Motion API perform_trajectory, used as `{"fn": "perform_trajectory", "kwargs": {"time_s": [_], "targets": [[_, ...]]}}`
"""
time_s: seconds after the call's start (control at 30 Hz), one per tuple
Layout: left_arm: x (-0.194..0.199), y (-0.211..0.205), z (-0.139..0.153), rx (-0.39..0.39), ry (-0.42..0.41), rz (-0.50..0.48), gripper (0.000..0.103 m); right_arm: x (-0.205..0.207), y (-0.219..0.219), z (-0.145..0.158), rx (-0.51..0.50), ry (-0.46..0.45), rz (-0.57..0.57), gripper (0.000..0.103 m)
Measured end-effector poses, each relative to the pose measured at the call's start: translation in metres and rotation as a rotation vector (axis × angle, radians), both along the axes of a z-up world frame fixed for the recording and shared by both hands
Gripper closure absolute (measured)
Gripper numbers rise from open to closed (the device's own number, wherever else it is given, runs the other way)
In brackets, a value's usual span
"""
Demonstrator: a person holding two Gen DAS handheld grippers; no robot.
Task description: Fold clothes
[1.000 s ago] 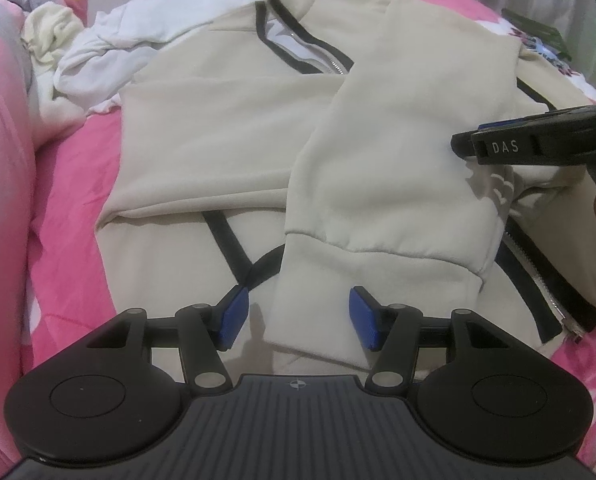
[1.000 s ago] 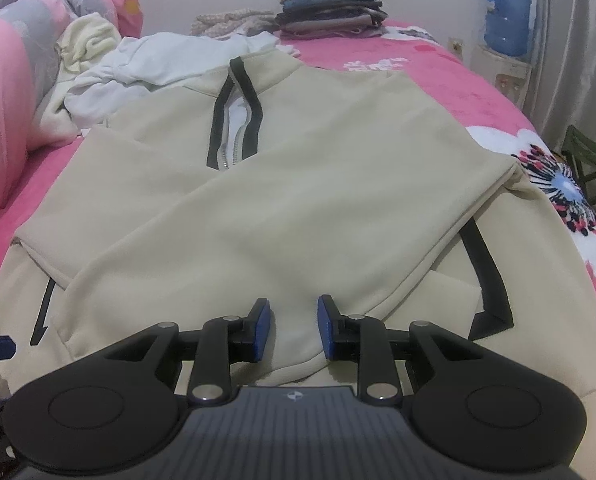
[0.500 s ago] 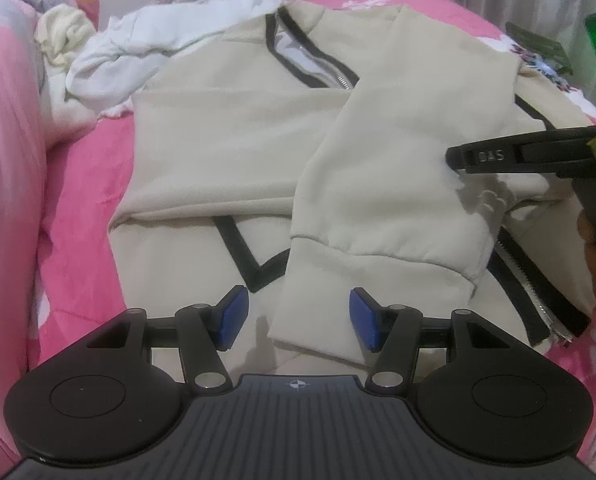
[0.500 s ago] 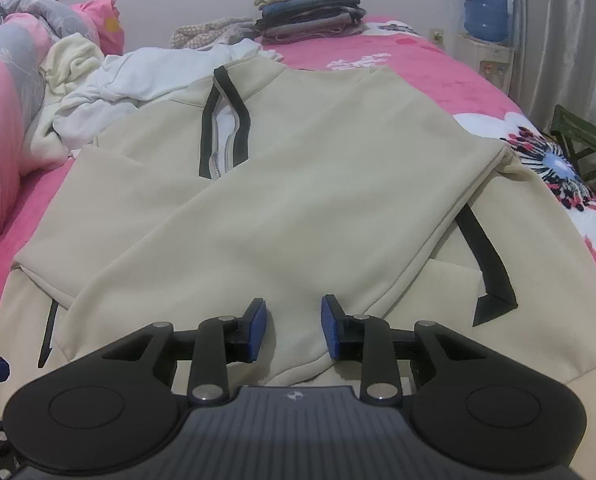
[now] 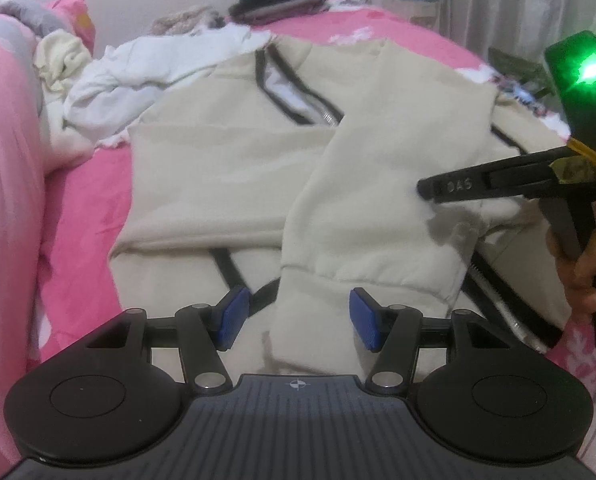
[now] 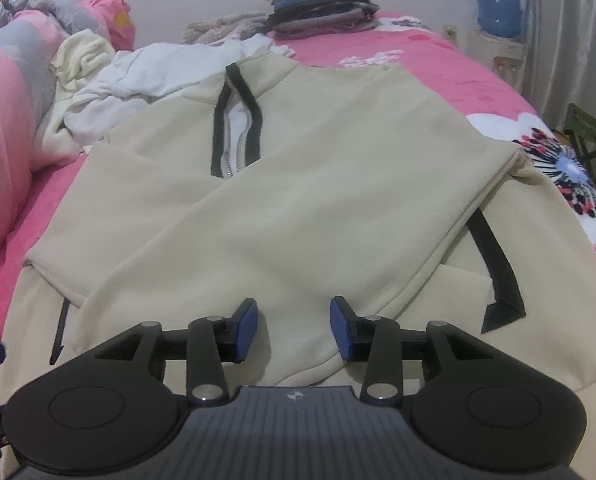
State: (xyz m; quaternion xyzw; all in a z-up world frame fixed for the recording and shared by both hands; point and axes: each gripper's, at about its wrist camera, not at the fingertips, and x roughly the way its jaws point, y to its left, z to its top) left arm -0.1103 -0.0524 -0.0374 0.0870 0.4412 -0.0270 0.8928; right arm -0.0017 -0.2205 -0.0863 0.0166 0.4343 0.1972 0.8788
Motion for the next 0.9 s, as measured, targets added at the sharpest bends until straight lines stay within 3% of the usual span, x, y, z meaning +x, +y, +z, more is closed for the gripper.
{"fn": "perform_trajectory", "kwargs": {"time_s": [0.13,0.33,0.43,0.53,0.7,0.9], "targets": [[0.007,0.000,-0.003,-0.005,-0.011,-0.053,0.047,0.007,-0.006,0.014,0.036,0.015,0.004,0.060],[0.019,0.002,-0.013,-0.043,-0.037,-0.113,0.047,0.022,-0.022,0.037,0.049,-0.091,-0.060,0.060],[0.022,0.001,-0.026,0.002,-0.024,-0.148,0.047,0.030,-0.035,0.031,0.015,-0.121,-0.115,0.060],[0.023,0.006,-0.031,0.042,-0.041,-0.163,0.047,0.037,-0.053,0.020,0.022,-0.092,-0.177,0.061],[0.041,0.032,-0.019,-0.016,-0.089,-0.110,0.047,0.047,-0.073,0.020,0.045,-0.096,-0.237,0.061],[0.090,0.069,-0.009,-0.034,-0.106,0.015,0.047,0.075,-0.057,0.033,0.062,-0.124,-0.157,0.061]]}}
